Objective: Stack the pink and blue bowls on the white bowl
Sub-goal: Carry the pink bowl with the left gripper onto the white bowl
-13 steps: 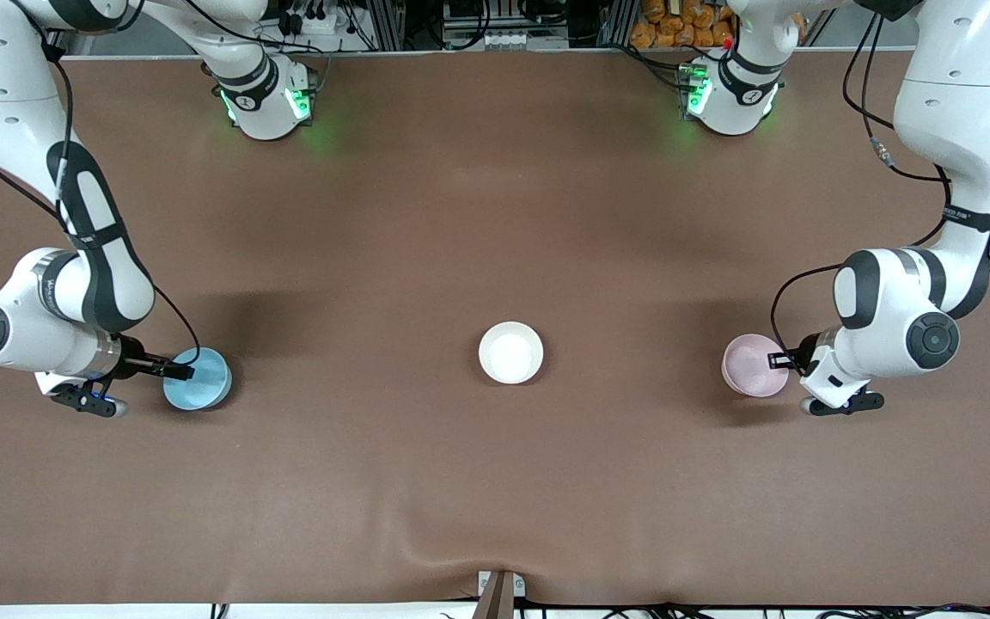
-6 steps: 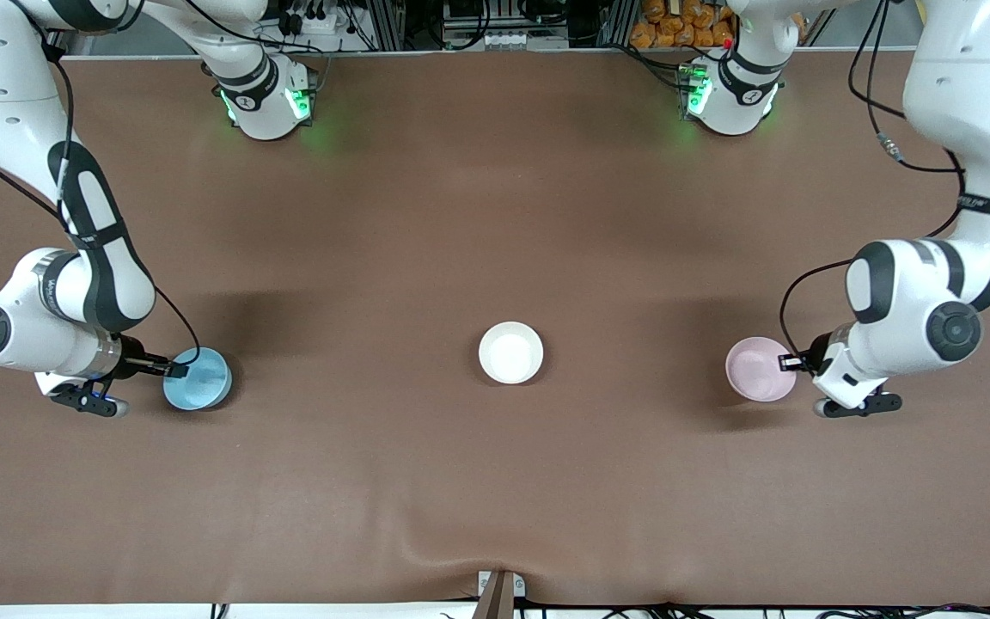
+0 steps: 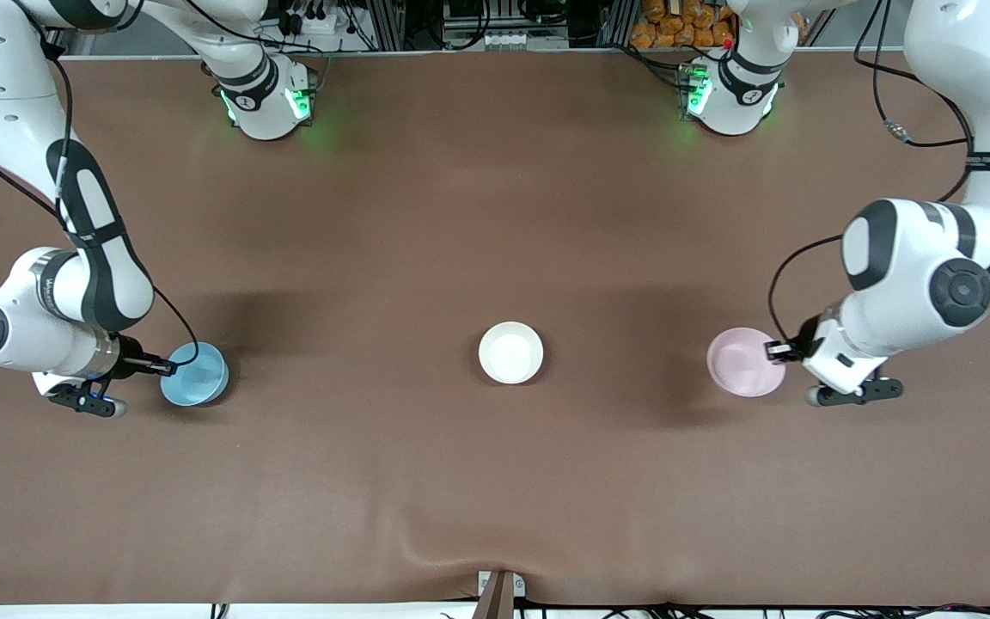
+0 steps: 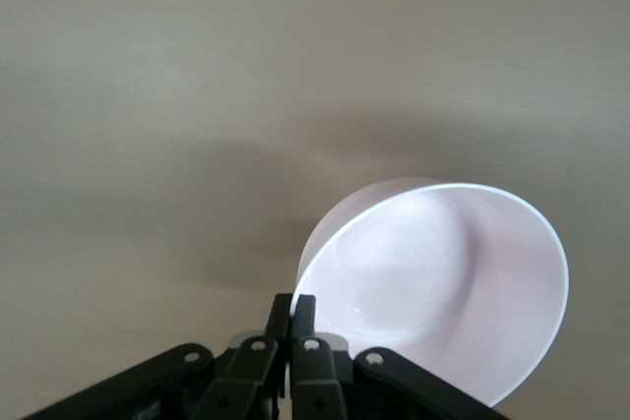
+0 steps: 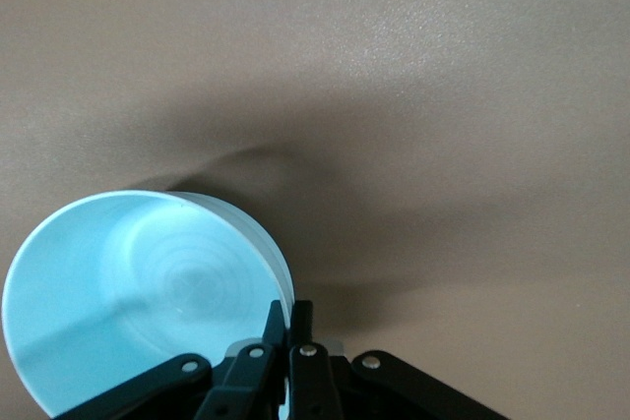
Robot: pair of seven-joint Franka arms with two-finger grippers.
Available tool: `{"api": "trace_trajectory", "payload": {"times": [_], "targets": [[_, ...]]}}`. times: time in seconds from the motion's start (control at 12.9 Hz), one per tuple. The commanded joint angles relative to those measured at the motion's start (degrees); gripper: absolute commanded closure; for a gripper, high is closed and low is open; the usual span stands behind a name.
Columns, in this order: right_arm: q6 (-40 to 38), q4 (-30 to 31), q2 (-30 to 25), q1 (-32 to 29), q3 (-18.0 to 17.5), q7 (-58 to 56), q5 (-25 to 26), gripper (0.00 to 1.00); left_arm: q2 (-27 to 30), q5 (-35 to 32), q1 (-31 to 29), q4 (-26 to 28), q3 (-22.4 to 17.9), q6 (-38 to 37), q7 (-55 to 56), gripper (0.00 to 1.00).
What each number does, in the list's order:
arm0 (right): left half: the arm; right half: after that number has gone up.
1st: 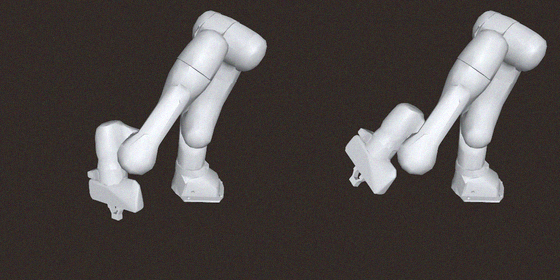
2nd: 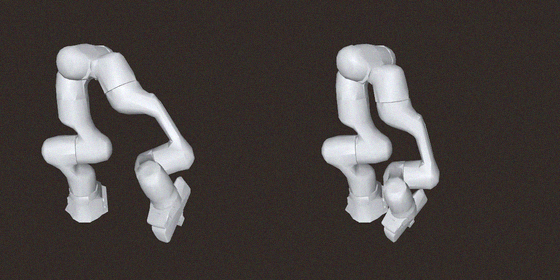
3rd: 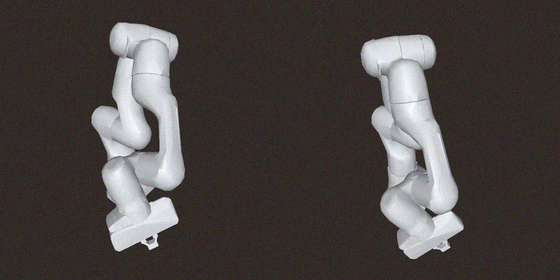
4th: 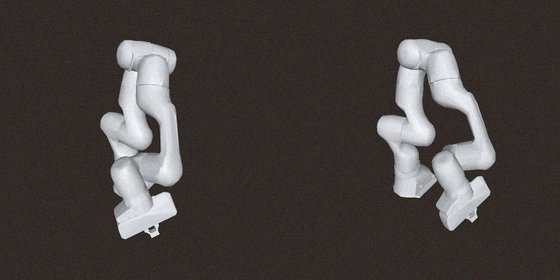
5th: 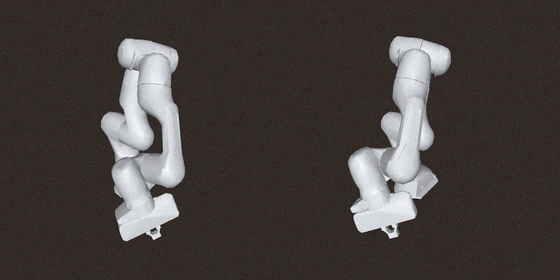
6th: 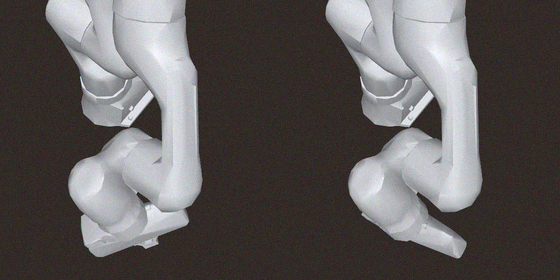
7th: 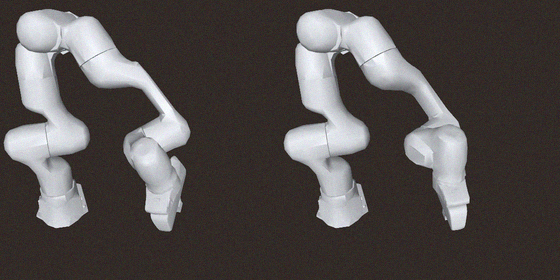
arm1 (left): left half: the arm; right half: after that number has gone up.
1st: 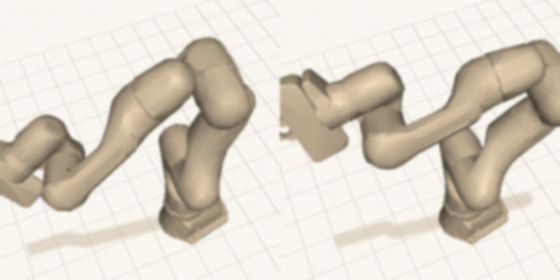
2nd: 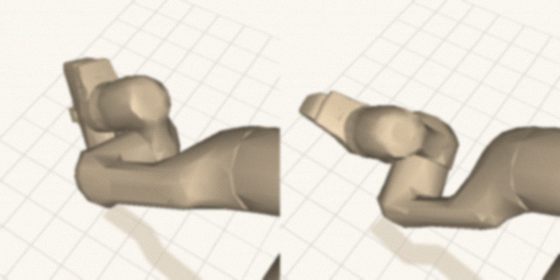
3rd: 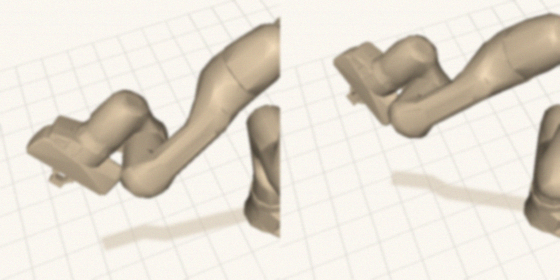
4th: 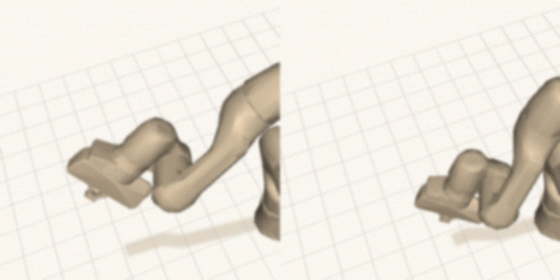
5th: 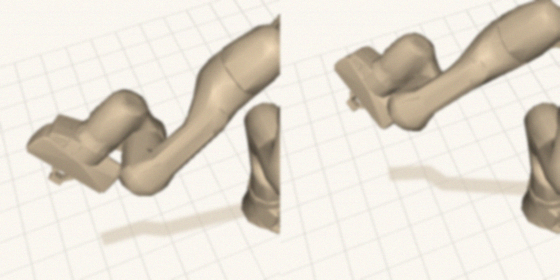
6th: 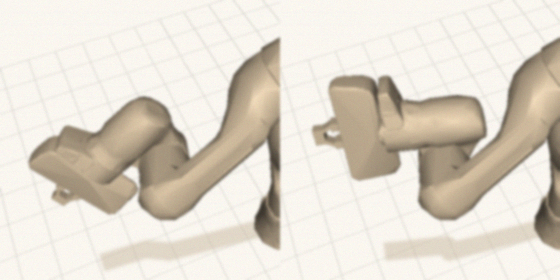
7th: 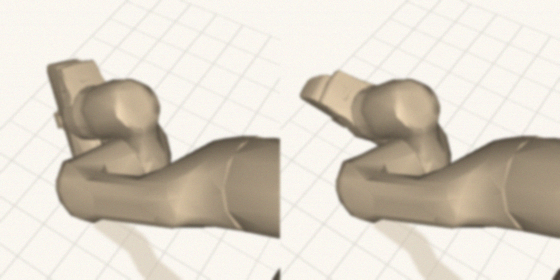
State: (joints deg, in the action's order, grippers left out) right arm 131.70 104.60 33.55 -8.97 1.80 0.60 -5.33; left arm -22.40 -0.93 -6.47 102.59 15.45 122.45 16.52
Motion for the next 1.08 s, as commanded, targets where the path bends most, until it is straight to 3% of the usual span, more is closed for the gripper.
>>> {"api": "trace_trajectory", "payload": {"times": [0.0, 0.15, 0.7, 1.0], "targets": [[-1.3, -0.4, -0.8, -0.9, 0.0, 0.0, 1.4, 1.00, 0.1, 0.6, 0.1, -2.0, 3.8, -0.8, 6.7, 1.00], [-2.7, -0.8, -2.3, -1.5, -0.1, 0.1, 1.4, 1.00, -0.4, 0.6, 1.0, -4.1, 6.5, -0.8, 11.1, 1.00], [-15.2, -10.3, -5.7, -2.8, -0.5, 0.1, 0.5, 1.00, -8.7, 0.5, 15.0, -11.8, 6.7, -0.1, 31.6, 1.00], [-17.1, -12.5, -6.6, -1.1, -0.9, 0.0, -7.2, 1.00, -12.0, 0.4, 18.9, -11.6, 6.6, 6.0, 34.4, 1.00]]}}
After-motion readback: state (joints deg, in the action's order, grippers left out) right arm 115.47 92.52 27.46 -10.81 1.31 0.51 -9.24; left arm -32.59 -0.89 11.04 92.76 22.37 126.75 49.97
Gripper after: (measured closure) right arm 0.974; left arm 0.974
